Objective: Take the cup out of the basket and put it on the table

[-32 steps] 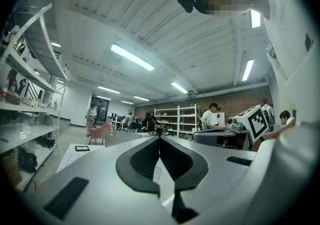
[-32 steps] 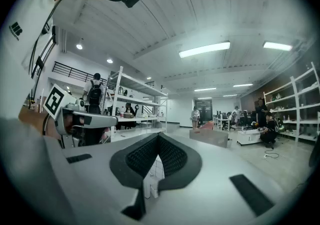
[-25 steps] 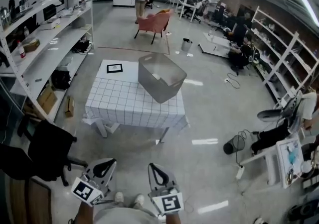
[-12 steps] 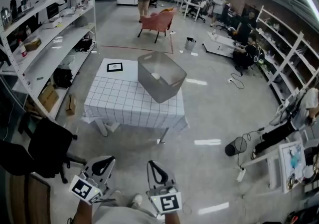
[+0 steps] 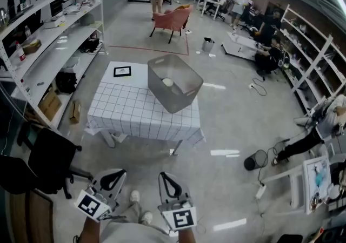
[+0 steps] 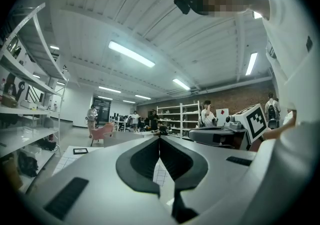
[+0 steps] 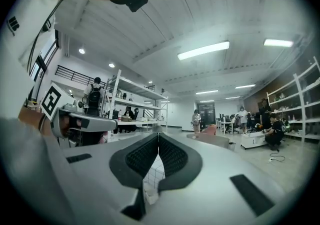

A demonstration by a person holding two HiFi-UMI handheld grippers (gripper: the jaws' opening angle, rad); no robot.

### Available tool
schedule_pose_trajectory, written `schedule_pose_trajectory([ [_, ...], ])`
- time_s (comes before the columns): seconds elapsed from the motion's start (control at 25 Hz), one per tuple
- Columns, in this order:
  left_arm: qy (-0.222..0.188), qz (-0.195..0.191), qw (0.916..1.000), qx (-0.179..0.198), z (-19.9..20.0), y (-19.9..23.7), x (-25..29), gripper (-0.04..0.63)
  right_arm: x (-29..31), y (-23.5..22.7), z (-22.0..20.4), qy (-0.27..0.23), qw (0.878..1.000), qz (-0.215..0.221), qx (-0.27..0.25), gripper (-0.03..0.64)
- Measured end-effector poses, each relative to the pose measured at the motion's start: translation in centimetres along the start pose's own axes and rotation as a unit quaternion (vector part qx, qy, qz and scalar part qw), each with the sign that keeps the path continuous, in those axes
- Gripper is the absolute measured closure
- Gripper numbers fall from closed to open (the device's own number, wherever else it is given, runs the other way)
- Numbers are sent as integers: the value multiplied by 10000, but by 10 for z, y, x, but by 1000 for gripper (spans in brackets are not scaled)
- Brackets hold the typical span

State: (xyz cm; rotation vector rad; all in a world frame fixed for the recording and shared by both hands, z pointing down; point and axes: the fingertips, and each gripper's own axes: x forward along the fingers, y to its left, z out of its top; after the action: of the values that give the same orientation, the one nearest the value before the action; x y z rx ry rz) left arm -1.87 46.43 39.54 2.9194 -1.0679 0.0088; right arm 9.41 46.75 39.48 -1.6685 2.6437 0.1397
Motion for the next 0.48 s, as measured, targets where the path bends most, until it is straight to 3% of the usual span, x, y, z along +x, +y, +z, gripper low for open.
schedule_pose_trajectory([
  [0.48,75,-311,9995,62,-4,80,66,586,89,-38,-19,316,9992,-247,-69,607],
])
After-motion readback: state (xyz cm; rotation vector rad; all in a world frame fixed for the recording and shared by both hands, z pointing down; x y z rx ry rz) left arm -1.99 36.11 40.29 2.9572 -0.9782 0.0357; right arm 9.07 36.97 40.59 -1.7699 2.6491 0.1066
